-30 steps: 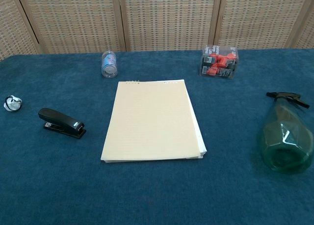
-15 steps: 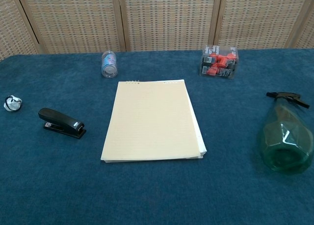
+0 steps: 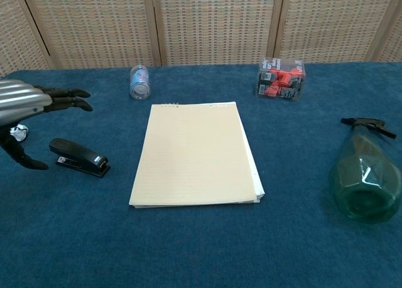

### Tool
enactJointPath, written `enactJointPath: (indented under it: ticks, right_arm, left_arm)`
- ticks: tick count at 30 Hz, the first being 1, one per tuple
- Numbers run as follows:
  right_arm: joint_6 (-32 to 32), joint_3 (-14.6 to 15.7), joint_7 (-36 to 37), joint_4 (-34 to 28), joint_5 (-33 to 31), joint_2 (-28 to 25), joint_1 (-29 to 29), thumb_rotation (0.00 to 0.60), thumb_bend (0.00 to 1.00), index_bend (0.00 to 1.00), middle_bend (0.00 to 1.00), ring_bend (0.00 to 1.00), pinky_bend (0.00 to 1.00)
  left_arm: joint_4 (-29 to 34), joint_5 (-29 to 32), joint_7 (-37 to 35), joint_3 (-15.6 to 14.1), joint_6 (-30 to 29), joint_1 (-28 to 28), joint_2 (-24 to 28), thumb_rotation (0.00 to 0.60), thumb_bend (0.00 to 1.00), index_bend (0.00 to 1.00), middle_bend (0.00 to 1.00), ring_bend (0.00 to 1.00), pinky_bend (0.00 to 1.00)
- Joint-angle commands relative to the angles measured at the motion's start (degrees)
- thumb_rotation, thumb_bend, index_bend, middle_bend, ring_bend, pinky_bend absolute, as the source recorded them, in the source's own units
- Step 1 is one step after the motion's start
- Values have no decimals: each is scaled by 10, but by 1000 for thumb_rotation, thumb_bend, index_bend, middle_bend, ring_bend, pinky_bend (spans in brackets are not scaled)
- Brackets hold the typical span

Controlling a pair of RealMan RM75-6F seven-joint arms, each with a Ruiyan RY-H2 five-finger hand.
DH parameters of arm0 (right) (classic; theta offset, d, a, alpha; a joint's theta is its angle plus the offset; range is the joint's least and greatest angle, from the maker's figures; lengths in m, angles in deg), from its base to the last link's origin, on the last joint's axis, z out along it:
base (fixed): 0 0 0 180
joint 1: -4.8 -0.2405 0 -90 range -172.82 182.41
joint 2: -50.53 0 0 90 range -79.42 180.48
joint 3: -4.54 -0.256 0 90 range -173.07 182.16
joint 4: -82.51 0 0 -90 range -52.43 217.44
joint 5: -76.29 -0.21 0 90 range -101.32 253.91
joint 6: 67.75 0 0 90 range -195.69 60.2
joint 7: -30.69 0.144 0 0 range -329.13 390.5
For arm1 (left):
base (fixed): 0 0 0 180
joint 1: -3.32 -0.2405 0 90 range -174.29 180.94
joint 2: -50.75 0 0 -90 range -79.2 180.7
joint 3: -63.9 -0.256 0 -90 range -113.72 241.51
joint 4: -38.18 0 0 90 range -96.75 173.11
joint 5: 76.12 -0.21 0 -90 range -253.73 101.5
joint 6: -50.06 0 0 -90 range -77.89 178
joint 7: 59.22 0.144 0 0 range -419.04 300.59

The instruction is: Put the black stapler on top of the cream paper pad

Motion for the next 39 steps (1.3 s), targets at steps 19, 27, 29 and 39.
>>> enactJointPath:
  ticks: [19, 27, 29, 39]
  right_arm:
    - [-32, -5, -3, 23, -33, 12, -12, 600, 0, 0, 0, 0, 0]
    - [-33, -5, -1, 26, -34, 13, -12, 600, 0, 0, 0, 0, 0]
    - [-32, -5, -1, 26, -34, 13, -12, 600, 0, 0, 0, 0, 0]
    - [-32, -5, -3, 27, -37, 14, -12, 600, 0, 0, 0, 0, 0]
  left_arm:
    - [-148, -8, -47, -44, 48, 76, -94, 600, 239, 285, 158, 253, 332]
    - [-156, 3, -52, -44, 40, 83, -103, 600, 302, 358, 210, 305, 383]
    - [-155, 4, -49, -45, 40, 85, -104, 600, 303, 400, 223, 327, 404]
    - [-147, 32, -13, -51, 59, 92, -106, 600, 302, 352, 209, 334, 404]
